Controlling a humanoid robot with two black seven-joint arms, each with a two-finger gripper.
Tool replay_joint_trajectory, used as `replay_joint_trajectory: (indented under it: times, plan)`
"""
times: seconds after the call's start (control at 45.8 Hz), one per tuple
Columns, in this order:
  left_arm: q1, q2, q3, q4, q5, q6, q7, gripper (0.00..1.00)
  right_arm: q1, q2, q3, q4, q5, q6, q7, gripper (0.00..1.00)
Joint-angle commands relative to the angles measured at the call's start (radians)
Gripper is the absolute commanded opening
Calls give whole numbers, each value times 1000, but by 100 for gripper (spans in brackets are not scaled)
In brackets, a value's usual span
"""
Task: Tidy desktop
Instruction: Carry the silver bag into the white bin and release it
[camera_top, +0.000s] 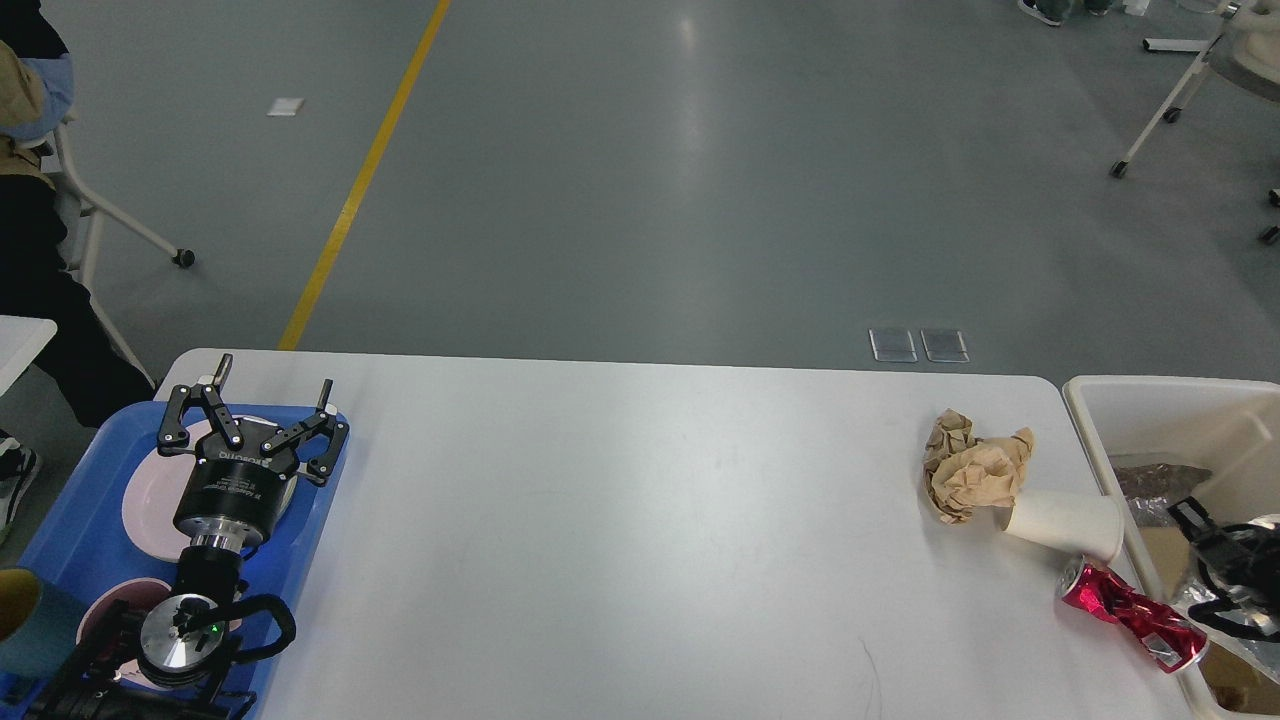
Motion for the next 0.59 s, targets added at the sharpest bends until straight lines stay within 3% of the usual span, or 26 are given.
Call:
replay_joint_trajectory:
  times: [0.0,0.153,0.175,0.197,0.219,0.284,0.568]
  plan:
    - [0,0,1,0,-1,0,0,96,-9,15,3,-12,0,-4,1,0]
    - [0,0,1,0,-1,0,0,96,-24,41,1,-33,0,-101,-2,0]
    - [0,0,0,0,-1,0,0,96,-27,44,0,-33,0,-119,-2,11]
    - [0,0,0,0,-1,0,0,96,-29,44,0,-35,0,-150,0,37]
    - [0,0,0,0,1,0,0,96,-27,42,0,-35,1,-171,0,56]
    - [0,0,0,0,1,0,0,96,-27,38,6,-35,1,-236,1,99]
    - [0,0,0,0,1,0,0,96,-29,45,10,-25,1,-265,1,100]
